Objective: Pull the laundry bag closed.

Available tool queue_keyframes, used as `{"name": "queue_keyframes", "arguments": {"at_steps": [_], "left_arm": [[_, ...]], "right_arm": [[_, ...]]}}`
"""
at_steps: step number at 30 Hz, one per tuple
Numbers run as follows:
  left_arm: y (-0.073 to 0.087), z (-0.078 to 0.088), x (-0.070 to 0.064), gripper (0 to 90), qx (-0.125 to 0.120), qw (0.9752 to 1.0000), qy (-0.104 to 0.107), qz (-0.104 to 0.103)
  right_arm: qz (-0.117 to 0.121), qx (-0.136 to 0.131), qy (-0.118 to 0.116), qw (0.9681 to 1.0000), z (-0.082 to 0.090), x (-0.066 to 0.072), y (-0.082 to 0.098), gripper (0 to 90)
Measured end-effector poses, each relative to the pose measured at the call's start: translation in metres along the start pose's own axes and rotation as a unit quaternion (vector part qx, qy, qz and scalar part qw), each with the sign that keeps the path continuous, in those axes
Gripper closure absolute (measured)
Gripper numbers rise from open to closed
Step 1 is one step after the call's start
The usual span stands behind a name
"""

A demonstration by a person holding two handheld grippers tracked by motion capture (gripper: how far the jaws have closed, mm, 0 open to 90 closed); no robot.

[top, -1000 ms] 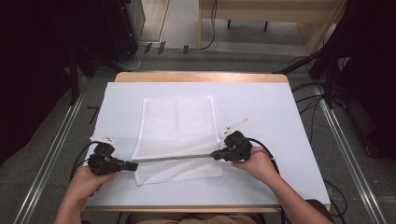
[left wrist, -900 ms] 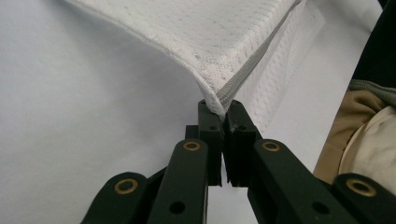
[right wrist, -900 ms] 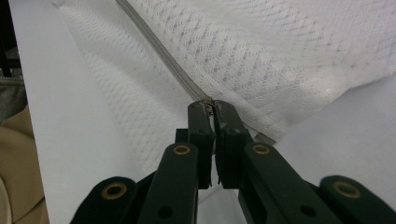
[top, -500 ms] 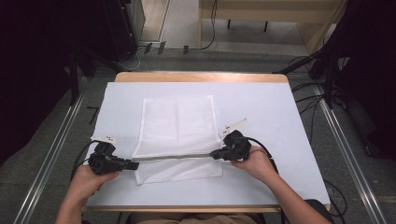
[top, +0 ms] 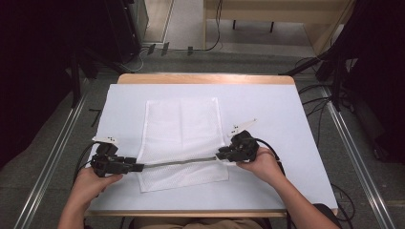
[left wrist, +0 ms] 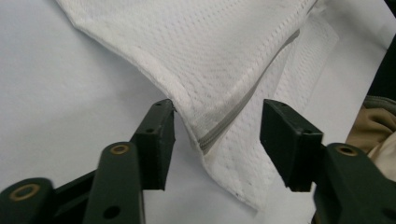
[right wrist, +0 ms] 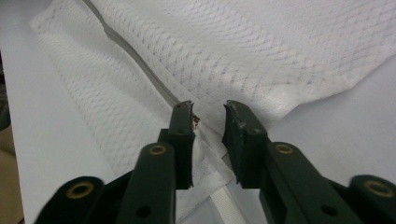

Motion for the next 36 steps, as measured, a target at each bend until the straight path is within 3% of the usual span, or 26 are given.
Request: {"name": "queue_keyframes", "arguments": {"at_steps": [4, 8, 12, 17, 23, 36], "left_arm": [[-0.002, 0.001, -0.001, 38.2, -0.016, 0.9997, -0.016, -0.011], [-0.004, 0.004, -0.002, 35.4, -0.032, 0.9989, -0.029, -0.017], [-0.006, 0.006, -0.002, 33.2, -0.041, 0.9981, -0.043, -0.016], [-0.009, 0.01, -0.002, 33.0, -0.054, 0.9969, -0.055, -0.016], [-0.012, 0.016, 0.0, 31.0, -0.073, 0.9949, -0.067, -0.019], [-0.015, 0.019, 0.017, 28.6, -0.08, 0.9898, -0.113, -0.032]], "right_arm": [[-0.002, -0.021, 0.018, 0.9996, -0.001, -0.002, -0.002, 48.8], [-0.008, -0.041, 0.029, 0.9987, -0.001, -0.007, -0.003, 38.8], [-0.025, -0.053, 0.057, 0.9967, 0.0, -0.014, -0.002, 35.1], [-0.05, -0.064, 0.068, 0.9943, 0.005, -0.024, -0.001, 34.1], [-0.063, -0.077, 0.086, 0.9913, 0.013, -0.036, 0.003, 31.3], [-0.074, -0.089, 0.134, 0.9843, 0.029, -0.059, 0.02, 27.3]]}}
Point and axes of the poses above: each handheld gripper's, and its own axes: z roughly backward along the jaws, y roughly out of its underside, x roughly to its left, the point moved 3 cm from there along -z, roughly forward along the jaws, and after that the axes turned 10 degrees about y, right-handed, at the moved point
